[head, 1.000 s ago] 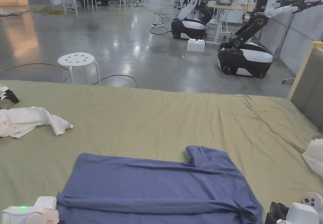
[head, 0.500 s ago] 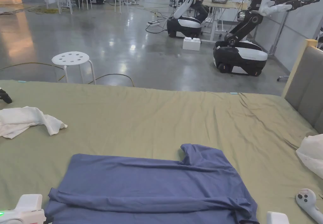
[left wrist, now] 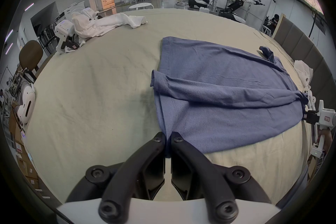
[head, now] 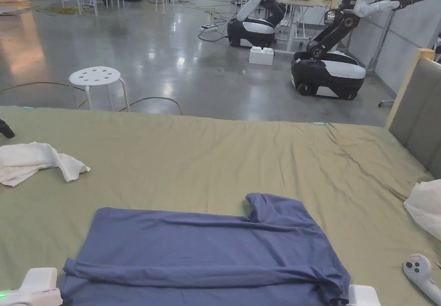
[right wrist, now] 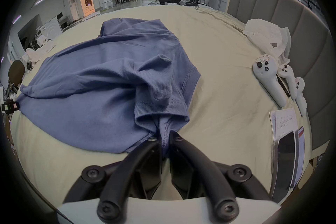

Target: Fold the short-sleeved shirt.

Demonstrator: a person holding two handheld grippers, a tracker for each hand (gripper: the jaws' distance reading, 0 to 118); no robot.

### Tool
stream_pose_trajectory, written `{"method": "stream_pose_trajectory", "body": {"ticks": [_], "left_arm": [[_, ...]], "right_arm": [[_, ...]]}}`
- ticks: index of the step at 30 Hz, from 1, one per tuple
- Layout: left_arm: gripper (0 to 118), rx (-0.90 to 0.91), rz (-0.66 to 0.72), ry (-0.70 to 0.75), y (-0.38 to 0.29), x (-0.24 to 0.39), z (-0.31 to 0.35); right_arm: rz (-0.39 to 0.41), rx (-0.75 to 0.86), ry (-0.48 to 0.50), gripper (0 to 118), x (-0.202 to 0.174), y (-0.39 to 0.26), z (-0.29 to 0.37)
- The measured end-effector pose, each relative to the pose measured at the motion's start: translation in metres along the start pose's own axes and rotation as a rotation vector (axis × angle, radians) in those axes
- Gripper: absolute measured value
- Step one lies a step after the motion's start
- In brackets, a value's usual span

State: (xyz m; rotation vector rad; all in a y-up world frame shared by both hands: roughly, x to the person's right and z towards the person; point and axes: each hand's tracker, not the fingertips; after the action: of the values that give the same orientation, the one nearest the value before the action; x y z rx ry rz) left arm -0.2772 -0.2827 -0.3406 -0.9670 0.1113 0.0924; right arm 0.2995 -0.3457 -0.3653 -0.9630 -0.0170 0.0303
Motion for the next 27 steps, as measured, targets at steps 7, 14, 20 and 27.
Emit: {"method": "stream_pose_trajectory", "body": {"ticks": [7,14,20,27], "left_arm": [[0,0.078,0.015,-0.024,0.008,-0.003,0.026],[0,0.163,0.031,-0.058,0.019,-0.012,0.073],[0,0.162,0.063,-0.061,-0.016,-0.037,0.106],[0,0.05,0.102,-0.059,-0.092,-0.053,0.11]], "right_arm": [[0.01,0.055,0.012,3,0.006,0.01,0.042],[0.049,0.115,0.012,2,0.003,0.028,0.114],[0.064,0.097,0.004,2,0.007,0.006,0.152],[0.094,-0.048,-0.021,2,0.0,-0.06,0.155]]}}
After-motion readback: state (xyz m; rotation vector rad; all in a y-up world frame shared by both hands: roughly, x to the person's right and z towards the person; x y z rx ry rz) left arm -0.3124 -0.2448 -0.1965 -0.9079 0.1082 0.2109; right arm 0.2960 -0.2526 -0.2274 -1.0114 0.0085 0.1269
